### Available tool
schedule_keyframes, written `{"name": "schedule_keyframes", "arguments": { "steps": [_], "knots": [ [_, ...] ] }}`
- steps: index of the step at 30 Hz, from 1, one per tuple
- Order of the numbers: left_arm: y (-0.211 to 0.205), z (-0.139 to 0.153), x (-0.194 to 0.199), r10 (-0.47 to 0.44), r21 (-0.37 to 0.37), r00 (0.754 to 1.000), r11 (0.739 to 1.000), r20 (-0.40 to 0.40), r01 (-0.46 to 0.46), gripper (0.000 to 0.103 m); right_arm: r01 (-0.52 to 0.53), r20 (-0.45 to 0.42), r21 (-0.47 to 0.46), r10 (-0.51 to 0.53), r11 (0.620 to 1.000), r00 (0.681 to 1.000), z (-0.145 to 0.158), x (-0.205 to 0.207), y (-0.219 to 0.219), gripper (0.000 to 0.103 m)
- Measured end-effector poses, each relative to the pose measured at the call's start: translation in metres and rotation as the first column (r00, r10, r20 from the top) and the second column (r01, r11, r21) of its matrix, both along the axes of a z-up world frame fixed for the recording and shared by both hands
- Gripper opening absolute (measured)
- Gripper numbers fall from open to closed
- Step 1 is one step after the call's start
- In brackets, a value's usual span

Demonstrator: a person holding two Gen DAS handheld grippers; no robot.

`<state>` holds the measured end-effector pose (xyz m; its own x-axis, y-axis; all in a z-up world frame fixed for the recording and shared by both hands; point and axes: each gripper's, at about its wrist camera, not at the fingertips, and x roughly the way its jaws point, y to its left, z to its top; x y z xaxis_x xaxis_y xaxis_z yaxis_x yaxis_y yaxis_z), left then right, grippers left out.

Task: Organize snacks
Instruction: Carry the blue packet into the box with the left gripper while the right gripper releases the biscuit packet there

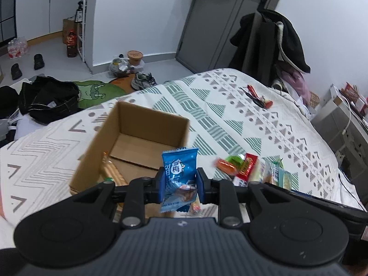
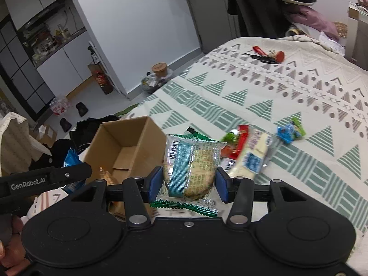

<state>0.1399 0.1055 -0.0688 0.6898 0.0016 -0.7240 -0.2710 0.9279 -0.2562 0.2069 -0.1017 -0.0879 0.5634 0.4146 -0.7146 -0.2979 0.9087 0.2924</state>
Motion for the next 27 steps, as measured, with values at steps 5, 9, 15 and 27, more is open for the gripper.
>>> {"name": "schedule_keyframes", "arguments": {
  "steps": [5, 9, 15, 27],
  "knots": [
    [0.021, -0.001, 0.002, 0.035, -0.005, 0.999, 0.999, 0.006, -0.035, 0.026, -0.023, 0.0, 0.008, 0.023, 1.0, 1.0, 0.003, 0.001, 0.018, 0.048],
    [0.037, -0.005, 0.004, 0.061, -0.023, 0.998, 0.998, 0.005, -0.061, 0.026, -0.042, 0.001, 0.005, 0.042, 0.999, 0.999, 0.003, 0.002, 0.032, 0.048],
    [0.054, -0.014, 0.01, 0.083, -0.055, 0.997, 0.995, -0.007, -0.083, 0.026, -0.063, -0.006, 0.001, 0.063, 0.998, 0.998, 0.001, 0.006, 0.052, 0.048],
    [0.067, -0.026, 0.019, 0.088, -0.113, 0.996, 0.989, -0.029, -0.091, 0.039, -0.087, -0.021, -0.009, 0.087, 0.996, 0.996, -0.001, 0.009, 0.079, 0.048]
  ]
}}
